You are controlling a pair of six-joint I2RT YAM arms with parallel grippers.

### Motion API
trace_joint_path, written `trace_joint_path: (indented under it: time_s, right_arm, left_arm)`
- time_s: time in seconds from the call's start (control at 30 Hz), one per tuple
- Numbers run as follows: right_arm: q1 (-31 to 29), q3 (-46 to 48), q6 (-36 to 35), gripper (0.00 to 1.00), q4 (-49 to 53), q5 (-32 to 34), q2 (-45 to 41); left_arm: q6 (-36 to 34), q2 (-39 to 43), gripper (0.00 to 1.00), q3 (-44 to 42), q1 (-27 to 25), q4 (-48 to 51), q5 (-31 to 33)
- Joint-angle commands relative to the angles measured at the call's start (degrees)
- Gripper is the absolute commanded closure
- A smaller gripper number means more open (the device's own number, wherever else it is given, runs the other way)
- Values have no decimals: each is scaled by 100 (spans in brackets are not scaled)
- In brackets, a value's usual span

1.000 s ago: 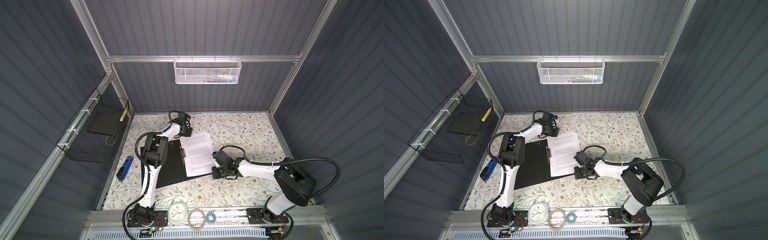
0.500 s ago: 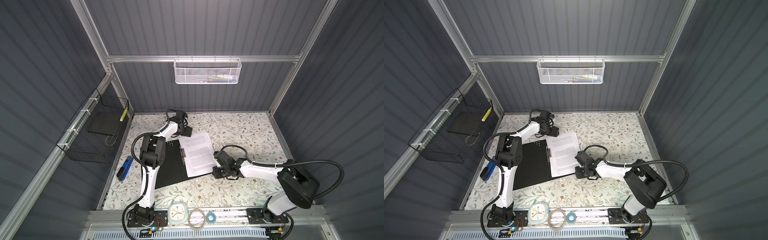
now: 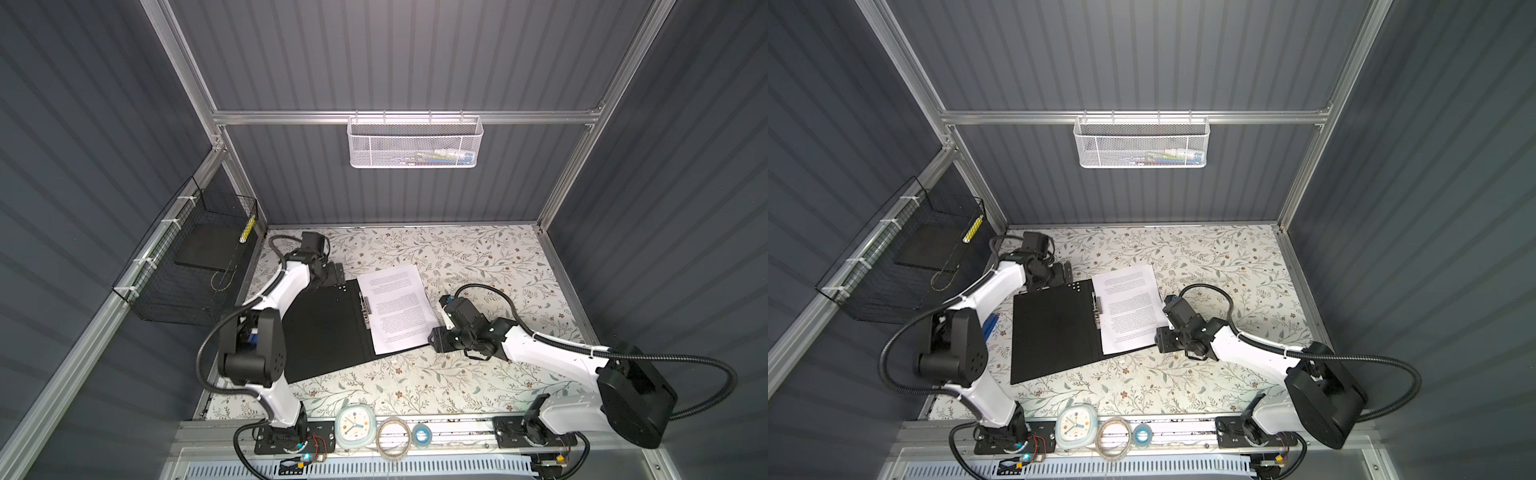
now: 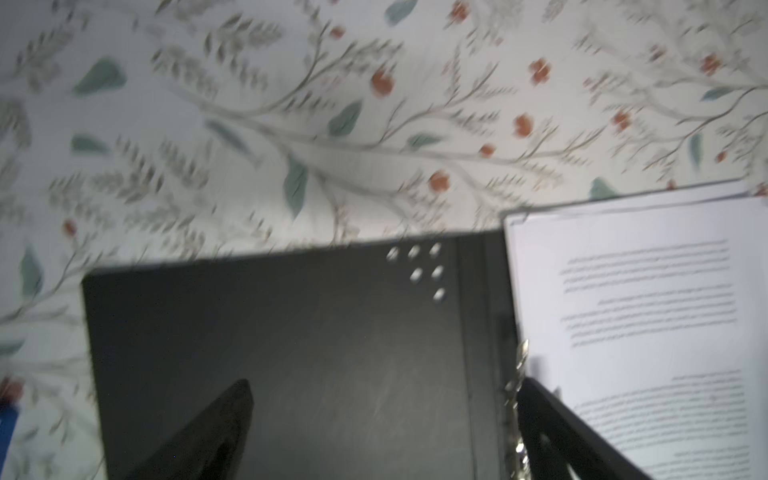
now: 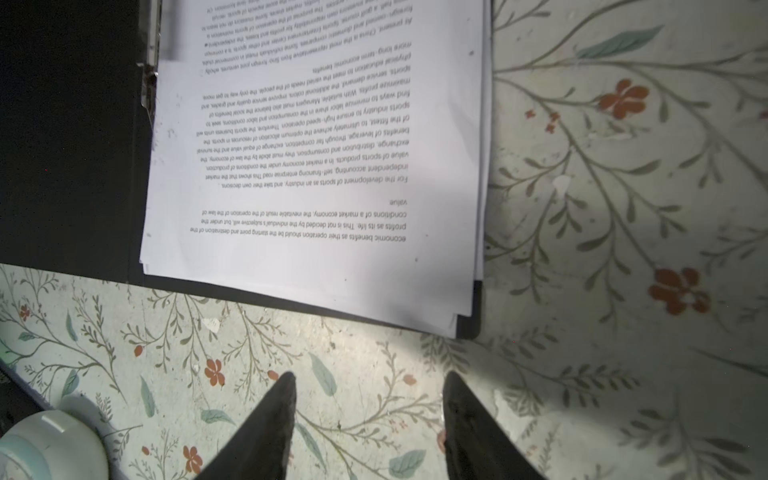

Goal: Put the files into the folder

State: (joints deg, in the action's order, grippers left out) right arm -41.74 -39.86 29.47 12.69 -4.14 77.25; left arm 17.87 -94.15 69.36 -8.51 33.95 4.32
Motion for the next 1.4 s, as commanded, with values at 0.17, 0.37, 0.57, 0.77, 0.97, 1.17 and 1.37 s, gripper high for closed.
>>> trace_joint_path:
  time_s: [0.17,0.37,0.57,0.77,0.97,1.17,1.37]
  right_arm:
    - [353,-327,-521,29,-813,-370,15]
    - [429,-327,-508,25,-1075,-778,182]
    - [427,-312,-631,23,-1020,-843,299]
    - [429,-312,-671,21,-918,-790,263]
    - [427,-322,-623,20,-922,-798,297]
    - [424,-364,-583,20,-920,-799,297]
    - [485,-560,-698,19,-728,-831,336]
  left_arm:
    - [883,1216,1,-1587,194,259,1245]
    - [991,1423,0,-2120,991,-252,616]
    - [843,1218,1,-2224,1457,-586,246]
    - [692,963,1,-2305,1748,-922,-623]
    - [584,896,1,-2415,1748,-935,-496]
    - [515,694,1,-2635,1752,-985,-786]
    - [621,817,1,-2823,1741,-1119,-1399]
